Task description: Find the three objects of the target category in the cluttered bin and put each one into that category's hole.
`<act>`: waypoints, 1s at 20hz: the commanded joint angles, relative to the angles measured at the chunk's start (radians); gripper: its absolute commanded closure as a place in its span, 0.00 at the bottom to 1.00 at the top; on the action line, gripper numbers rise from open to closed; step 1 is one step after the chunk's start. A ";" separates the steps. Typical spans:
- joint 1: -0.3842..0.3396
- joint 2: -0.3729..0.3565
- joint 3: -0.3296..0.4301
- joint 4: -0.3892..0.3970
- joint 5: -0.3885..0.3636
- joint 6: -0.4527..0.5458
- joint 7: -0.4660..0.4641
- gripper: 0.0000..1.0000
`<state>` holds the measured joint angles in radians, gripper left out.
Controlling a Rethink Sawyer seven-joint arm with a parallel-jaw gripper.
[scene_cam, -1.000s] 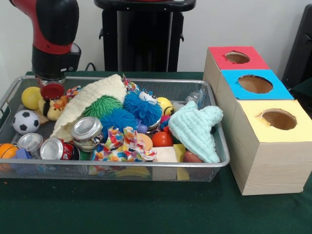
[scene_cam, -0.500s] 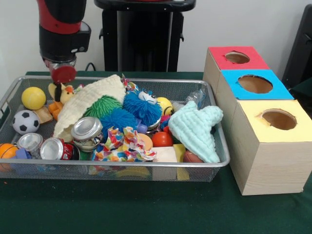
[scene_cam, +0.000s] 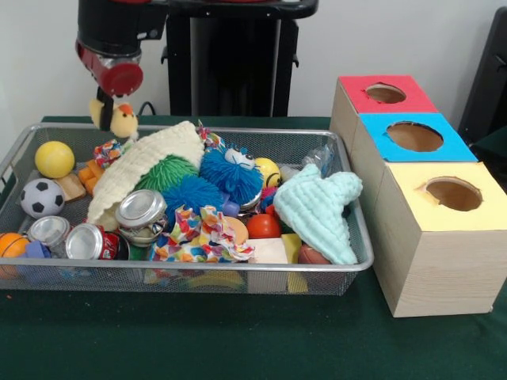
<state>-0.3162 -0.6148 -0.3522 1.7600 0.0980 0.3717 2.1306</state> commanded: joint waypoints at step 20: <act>0.306 -0.129 -0.016 0.235 0.156 0.124 0.350 1.00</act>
<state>-0.0626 -0.7534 -0.3936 1.8686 0.1710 0.5439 2.1403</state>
